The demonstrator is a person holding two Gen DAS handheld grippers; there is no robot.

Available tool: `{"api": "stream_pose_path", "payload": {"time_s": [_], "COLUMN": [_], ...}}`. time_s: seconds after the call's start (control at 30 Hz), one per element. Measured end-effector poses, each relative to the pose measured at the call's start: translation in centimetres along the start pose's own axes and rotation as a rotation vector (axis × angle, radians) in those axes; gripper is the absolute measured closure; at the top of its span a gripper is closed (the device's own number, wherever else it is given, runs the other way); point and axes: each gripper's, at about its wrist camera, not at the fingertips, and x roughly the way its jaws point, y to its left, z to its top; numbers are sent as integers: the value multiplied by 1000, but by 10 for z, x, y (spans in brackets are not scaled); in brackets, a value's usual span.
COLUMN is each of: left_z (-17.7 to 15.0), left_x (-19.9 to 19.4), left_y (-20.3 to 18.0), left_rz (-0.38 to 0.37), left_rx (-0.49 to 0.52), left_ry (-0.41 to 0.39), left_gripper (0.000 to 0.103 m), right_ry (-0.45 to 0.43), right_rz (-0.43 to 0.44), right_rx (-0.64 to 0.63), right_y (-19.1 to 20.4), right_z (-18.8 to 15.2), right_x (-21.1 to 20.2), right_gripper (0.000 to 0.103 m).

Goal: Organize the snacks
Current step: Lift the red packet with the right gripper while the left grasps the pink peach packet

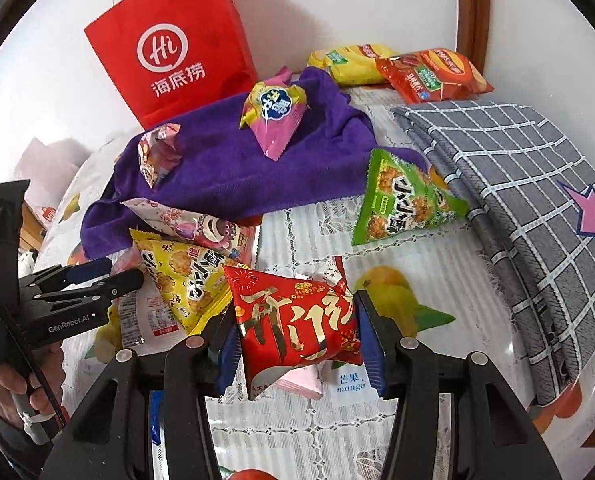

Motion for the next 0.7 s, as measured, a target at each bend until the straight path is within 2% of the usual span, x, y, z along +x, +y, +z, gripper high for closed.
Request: {"api": "stream_pose_path", "payload": {"time_s": [0.13,0.23,0.33,0.4,0.5,0.7], "left_z": [2,-2,-3,-5,-9,-13], "left_x": [5,4,4,2,-3,-32], "left_y": [2,-2,-2,-1,2,8], "left_rz": [-19,-4,0,11,5,25], "left_rx": [-14,11,11,6,2,-30], "left_ry": [1,-19,-35,-39,-35,-65], "left_gripper": [36,36,42,56,60,61], "right_ry": [18,29,29,23,6,-34], "right_rz": [6,7,12,19,24,38], "right_rx": [2,-7,-6,-5,-12,-22], "right_y": [2,5,6,6,9,11], "right_z": [-1,-3,-4,-4,-4,-1], "right_x": [9,12,10,6,-3,-26], "right_gripper": [52,52,52,52,52,52]}}
